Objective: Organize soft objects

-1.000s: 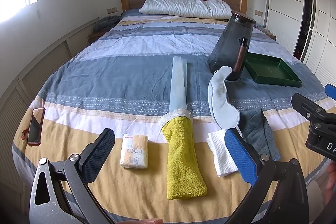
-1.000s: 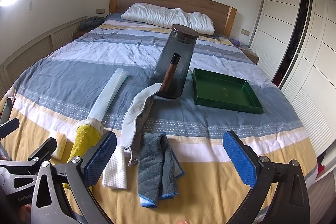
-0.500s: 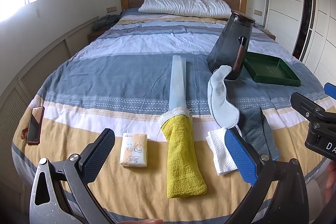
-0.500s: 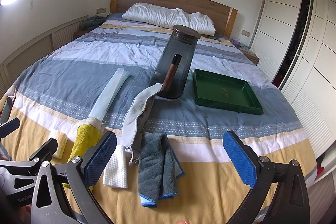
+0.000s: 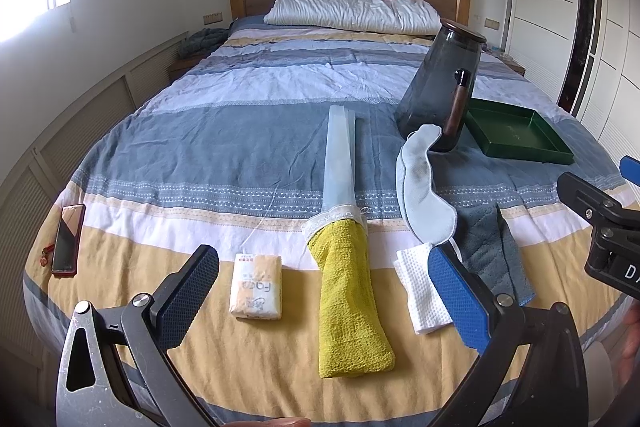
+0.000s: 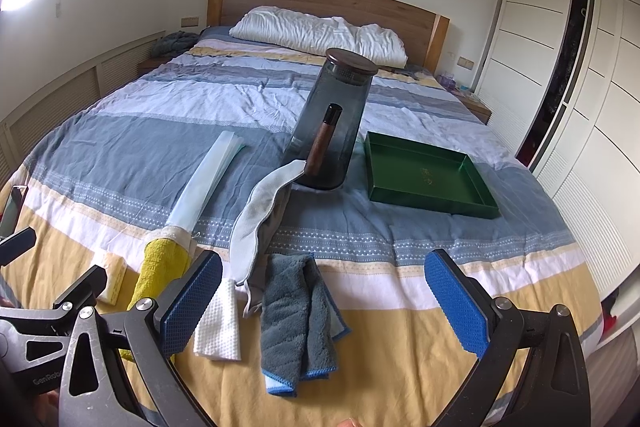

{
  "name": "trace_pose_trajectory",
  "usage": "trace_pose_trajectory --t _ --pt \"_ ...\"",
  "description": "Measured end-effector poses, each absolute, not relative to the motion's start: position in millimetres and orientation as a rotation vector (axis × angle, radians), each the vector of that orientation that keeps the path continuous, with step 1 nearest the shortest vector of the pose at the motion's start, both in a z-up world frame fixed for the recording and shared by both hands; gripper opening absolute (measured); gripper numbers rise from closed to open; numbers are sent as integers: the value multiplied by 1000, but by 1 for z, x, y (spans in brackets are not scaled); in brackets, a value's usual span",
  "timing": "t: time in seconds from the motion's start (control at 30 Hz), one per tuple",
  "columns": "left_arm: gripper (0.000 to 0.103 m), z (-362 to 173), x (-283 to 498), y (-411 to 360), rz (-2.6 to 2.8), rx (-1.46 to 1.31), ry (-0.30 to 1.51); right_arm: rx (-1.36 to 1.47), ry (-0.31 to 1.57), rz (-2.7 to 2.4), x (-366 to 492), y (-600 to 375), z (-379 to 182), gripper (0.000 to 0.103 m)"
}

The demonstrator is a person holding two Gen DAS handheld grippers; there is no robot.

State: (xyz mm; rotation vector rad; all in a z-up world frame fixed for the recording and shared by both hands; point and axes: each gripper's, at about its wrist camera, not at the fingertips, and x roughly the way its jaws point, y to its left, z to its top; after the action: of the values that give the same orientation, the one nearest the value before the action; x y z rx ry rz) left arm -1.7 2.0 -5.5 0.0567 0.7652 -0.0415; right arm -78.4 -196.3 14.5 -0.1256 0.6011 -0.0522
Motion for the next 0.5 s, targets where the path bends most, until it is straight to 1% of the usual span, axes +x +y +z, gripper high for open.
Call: trace_pose_trajectory --t 0.5 --pt "102 -4 0 1 -44 57 764 -129 597 -58 -79 -197 18 103"
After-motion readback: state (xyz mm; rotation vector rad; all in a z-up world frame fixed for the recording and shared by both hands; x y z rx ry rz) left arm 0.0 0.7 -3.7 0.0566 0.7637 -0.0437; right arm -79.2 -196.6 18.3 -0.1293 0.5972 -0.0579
